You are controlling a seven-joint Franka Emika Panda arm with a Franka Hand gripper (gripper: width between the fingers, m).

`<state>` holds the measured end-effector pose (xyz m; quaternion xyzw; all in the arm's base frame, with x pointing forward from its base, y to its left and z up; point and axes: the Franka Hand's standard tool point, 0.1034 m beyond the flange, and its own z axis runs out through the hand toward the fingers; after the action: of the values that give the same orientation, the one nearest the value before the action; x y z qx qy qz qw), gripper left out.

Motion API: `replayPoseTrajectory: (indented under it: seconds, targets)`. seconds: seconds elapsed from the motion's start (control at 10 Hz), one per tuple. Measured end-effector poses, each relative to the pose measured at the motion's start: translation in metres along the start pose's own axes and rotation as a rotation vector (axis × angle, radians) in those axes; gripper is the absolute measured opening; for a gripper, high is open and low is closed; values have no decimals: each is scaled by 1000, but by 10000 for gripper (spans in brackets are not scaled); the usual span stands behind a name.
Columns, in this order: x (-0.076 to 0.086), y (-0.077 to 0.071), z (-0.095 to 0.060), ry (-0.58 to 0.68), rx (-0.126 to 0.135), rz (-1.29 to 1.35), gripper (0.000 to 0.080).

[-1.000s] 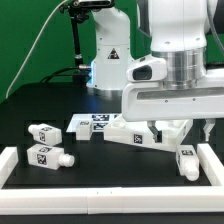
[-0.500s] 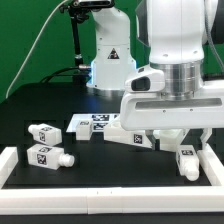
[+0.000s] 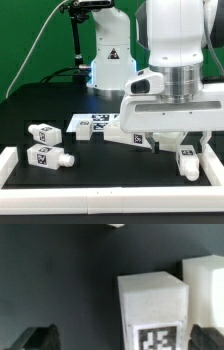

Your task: Assemble one leg

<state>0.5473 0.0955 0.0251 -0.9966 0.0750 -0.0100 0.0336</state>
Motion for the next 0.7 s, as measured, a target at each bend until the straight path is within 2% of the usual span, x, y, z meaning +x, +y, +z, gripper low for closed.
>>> replayPoseTrajectory:
  seconds: [0.4, 0.6, 0.7]
  targets:
    - [1, 5, 0, 1, -2, 2, 649]
    - [1, 5, 0, 1, -2, 2, 387]
    - [1, 5, 0, 1, -2, 2, 387]
